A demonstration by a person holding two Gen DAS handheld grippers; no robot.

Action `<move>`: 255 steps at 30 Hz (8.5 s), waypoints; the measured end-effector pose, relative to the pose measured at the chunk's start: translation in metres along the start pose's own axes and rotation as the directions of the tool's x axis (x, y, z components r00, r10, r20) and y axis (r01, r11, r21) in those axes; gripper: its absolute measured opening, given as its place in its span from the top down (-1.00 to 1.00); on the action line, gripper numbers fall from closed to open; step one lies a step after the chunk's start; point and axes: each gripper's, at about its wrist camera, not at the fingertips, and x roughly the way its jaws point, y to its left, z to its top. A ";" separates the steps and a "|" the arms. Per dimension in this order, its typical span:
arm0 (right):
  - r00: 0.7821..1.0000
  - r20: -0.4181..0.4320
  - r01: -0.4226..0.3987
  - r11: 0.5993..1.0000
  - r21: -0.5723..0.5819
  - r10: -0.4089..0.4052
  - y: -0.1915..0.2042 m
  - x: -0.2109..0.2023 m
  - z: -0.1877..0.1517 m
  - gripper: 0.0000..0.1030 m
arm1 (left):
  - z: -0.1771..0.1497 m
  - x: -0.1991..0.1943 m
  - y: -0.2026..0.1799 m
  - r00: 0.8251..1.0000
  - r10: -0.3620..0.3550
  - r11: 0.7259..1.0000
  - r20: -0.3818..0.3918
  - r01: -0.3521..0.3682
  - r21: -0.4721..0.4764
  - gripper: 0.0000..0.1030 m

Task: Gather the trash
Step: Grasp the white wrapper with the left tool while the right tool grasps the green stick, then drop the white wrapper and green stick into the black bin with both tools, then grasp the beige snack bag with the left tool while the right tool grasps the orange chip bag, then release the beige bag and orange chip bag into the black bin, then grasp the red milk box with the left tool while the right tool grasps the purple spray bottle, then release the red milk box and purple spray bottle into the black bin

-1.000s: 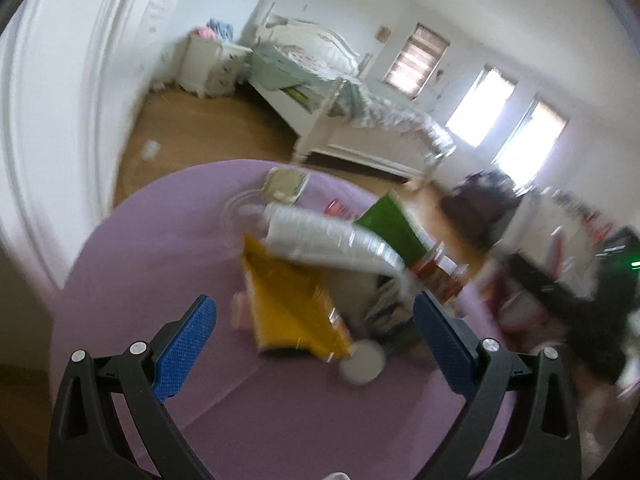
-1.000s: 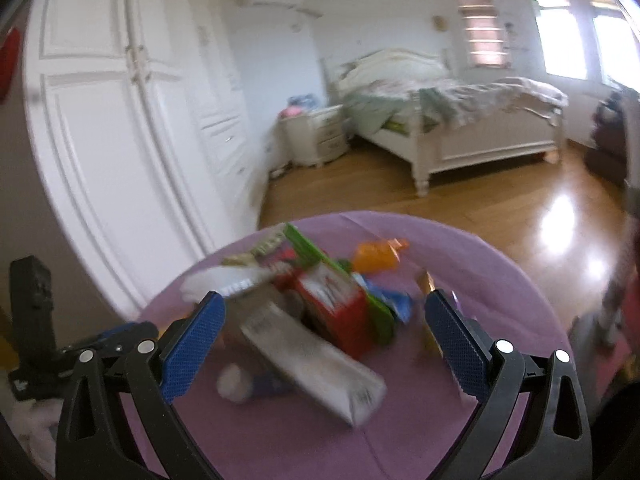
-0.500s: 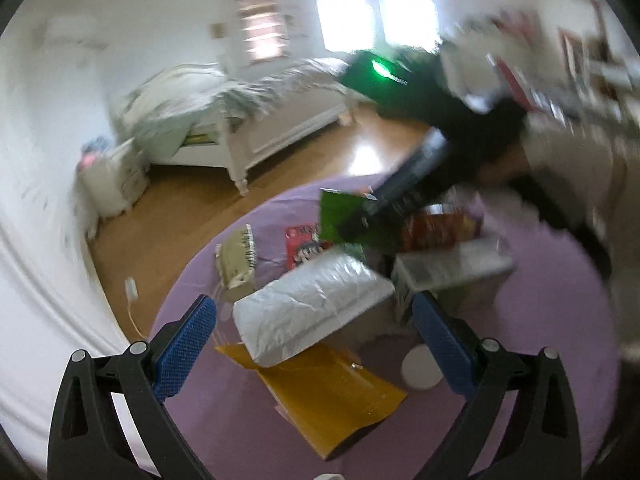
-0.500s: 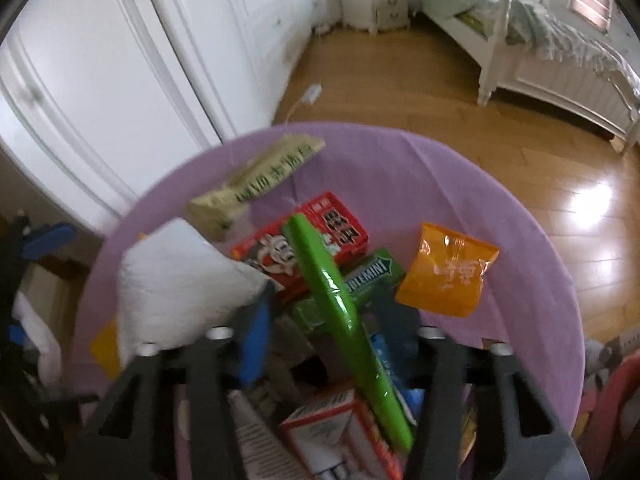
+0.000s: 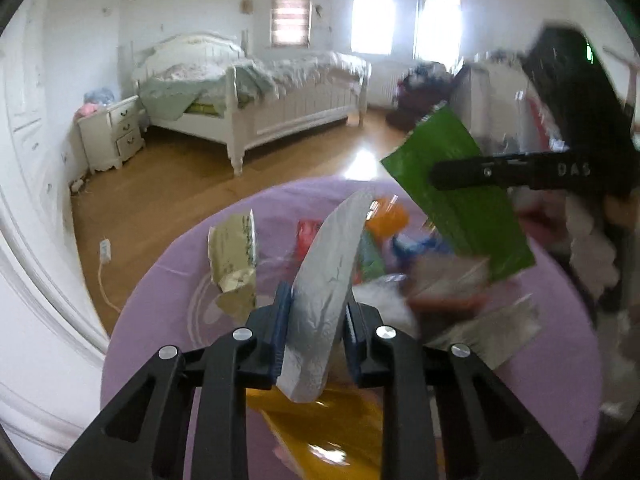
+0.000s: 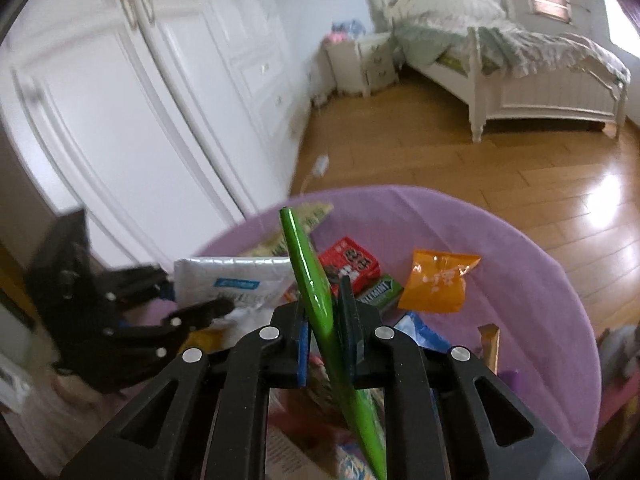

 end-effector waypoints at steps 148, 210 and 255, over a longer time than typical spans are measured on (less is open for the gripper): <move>0.724 0.252 0.326 0.640 0.696 -0.643 -0.185 -0.324 -0.360 0.36 | 0.001 0.081 -0.391 0.841 -0.532 0.847 -0.101 0.526 -0.080 0.21; 0.912 -0.165 0.392 0.917 0.077 -0.376 -0.095 0.001 -0.115 0.10 | 0.045 0.137 0.008 0.941 -0.015 0.992 -0.339 -0.028 -0.122 0.02; 0.754 0.276 0.215 0.621 0.754 -0.596 -0.205 -0.345 -0.376 0.37 | -0.018 0.088 -0.420 0.821 -0.557 0.831 -0.127 0.547 -0.105 0.03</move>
